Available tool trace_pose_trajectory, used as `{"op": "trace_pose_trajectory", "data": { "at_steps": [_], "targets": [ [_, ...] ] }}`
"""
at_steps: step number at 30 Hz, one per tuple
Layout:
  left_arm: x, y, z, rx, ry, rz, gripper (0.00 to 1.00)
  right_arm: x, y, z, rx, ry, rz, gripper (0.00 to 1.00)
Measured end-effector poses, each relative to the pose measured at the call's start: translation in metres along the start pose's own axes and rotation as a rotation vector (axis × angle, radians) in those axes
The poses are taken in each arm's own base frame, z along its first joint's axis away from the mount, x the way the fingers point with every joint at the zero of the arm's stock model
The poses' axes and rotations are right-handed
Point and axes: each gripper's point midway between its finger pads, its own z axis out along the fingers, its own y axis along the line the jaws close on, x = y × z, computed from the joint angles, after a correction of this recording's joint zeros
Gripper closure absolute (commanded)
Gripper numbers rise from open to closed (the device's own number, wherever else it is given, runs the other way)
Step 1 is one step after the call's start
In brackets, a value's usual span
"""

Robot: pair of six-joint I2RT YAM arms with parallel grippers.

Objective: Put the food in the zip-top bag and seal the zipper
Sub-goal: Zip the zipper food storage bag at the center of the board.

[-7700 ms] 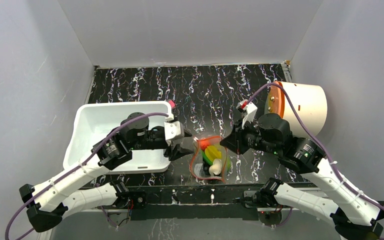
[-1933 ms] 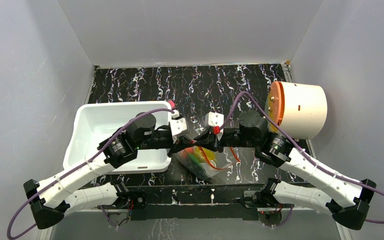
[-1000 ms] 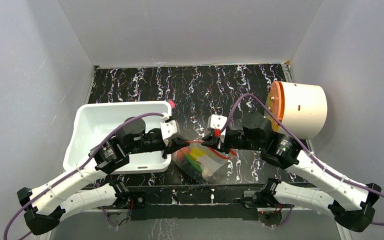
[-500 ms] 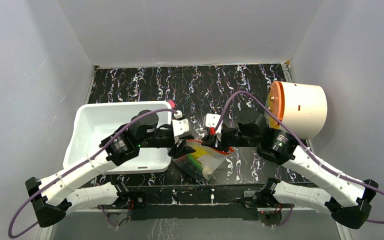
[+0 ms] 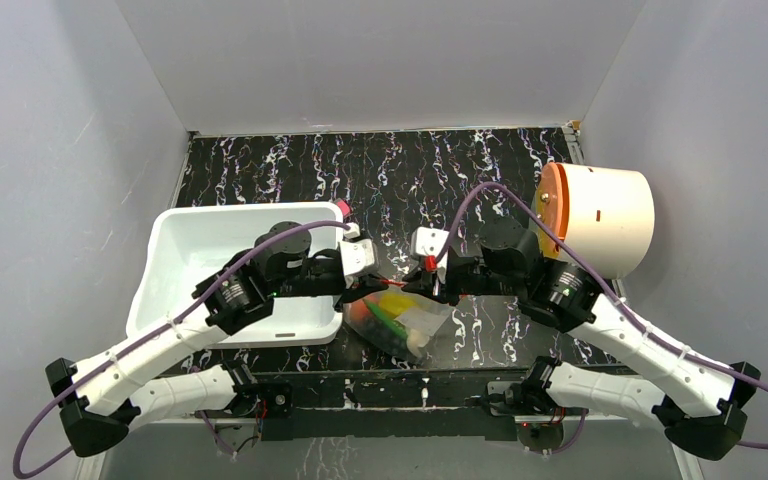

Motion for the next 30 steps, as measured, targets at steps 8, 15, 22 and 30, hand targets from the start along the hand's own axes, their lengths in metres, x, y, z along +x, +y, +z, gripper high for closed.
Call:
{"op": "trace_pose_trajectory", "data": {
  "at_steps": [8, 15, 22, 30],
  "targets": [
    [-0.014, 0.008, -0.010, -0.065, -0.048, 0.034, 1.00, -0.008, -0.008, -0.010, 0.064, -0.027, -0.012, 1.00],
    [-0.013, 0.019, -0.014, -0.126, -0.038, 0.066, 1.00, 0.004, -0.013, -0.017, 0.120, 0.025, 0.026, 1.00],
    [-0.010, 0.023, -0.015, -0.147, -0.019, 0.095, 1.00, 0.010, -0.012, -0.037, 0.167, 0.055, 0.038, 1.00],
    [-0.016, 0.027, -0.018, -0.172, -0.039, 0.123, 1.00, 0.001, -0.021, -0.069, 0.237, 0.109, -0.019, 1.00]
  ]
}}
